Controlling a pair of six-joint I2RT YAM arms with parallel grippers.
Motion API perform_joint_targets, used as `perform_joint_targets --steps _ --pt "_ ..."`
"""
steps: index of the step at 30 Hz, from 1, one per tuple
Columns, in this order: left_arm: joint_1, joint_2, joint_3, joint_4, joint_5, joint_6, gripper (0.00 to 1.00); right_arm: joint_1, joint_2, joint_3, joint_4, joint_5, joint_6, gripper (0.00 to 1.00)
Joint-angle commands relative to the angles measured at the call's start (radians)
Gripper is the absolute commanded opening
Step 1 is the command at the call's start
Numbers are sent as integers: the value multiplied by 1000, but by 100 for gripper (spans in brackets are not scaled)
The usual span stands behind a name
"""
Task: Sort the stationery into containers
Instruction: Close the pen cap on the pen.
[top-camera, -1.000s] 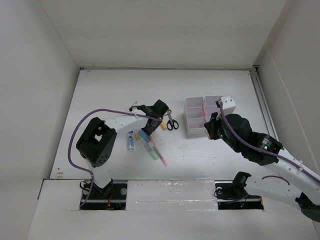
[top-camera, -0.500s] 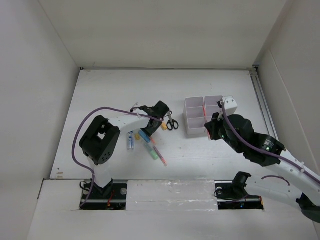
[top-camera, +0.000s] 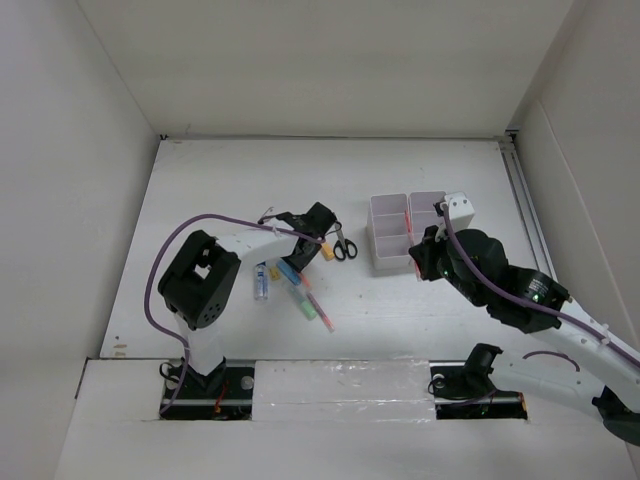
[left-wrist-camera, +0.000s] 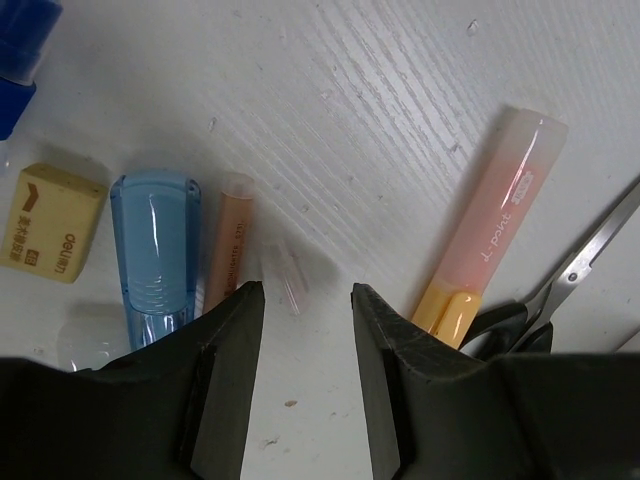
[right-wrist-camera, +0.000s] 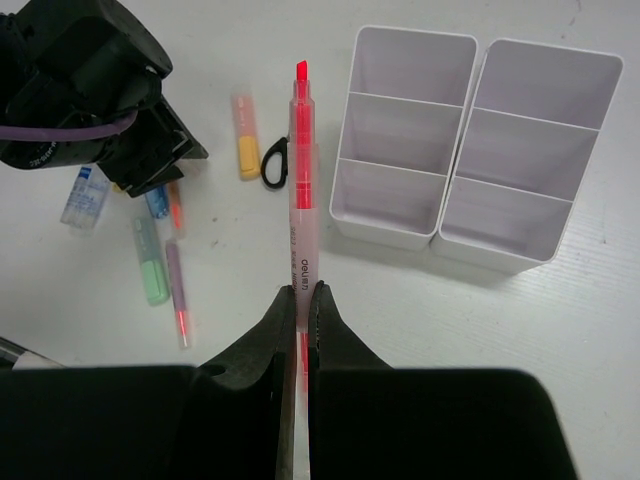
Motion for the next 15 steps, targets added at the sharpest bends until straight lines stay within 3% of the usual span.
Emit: perform_joint_targets --steps 1,15 --pt "3 -16 -14 -34 -44 -50 36 7 -10 -8 51 -4 -9 0" --pt "23 -16 -58 -23 -24 -59 35 7 -28 -8 60 -4 -18 0"
